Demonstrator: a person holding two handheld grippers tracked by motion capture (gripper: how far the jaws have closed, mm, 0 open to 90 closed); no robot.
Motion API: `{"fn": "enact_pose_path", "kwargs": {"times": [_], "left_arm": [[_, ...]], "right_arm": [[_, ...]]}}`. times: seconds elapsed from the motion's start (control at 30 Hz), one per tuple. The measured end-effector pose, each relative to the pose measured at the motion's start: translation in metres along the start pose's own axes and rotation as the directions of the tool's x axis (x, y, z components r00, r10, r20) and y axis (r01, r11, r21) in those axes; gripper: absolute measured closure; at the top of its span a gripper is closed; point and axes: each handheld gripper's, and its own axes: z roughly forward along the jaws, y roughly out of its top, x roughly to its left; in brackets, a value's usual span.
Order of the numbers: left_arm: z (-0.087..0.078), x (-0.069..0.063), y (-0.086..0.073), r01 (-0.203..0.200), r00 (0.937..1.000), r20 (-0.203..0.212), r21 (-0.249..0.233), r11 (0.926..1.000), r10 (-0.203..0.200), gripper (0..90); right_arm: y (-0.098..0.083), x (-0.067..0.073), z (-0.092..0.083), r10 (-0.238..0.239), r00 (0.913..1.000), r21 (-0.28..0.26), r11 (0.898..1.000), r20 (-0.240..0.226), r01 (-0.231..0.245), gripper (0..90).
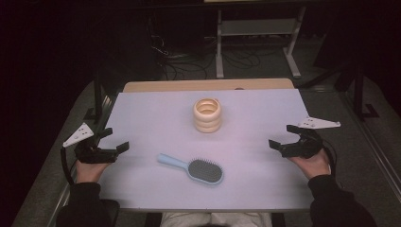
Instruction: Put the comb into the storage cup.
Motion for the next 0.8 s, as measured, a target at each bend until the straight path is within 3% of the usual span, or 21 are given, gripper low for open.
{"fn": "enact_pose_path", "kwargs": {"times": [0.63, 0.8], "left_arm": [[0.000, -0.007, 0.004, -0.024, 0.9997, 0.005, 0.025, 0.9994, 0.024, 0.0], [0.005, -0.012, 0.008, -0.076, 0.9971, 0.001, 0.083, 0.9936, 0.076, 0.0]], "right_arm": [[0.000, 0.005, -0.007, -0.008, 0.9999, -0.017, 1.000, -0.008, 0.008, 0.0], [0.000, 0.004, -0.011, 0.000, 1.0000, -0.029, 1.000, -0.006, 0.000, 0.0]]}}
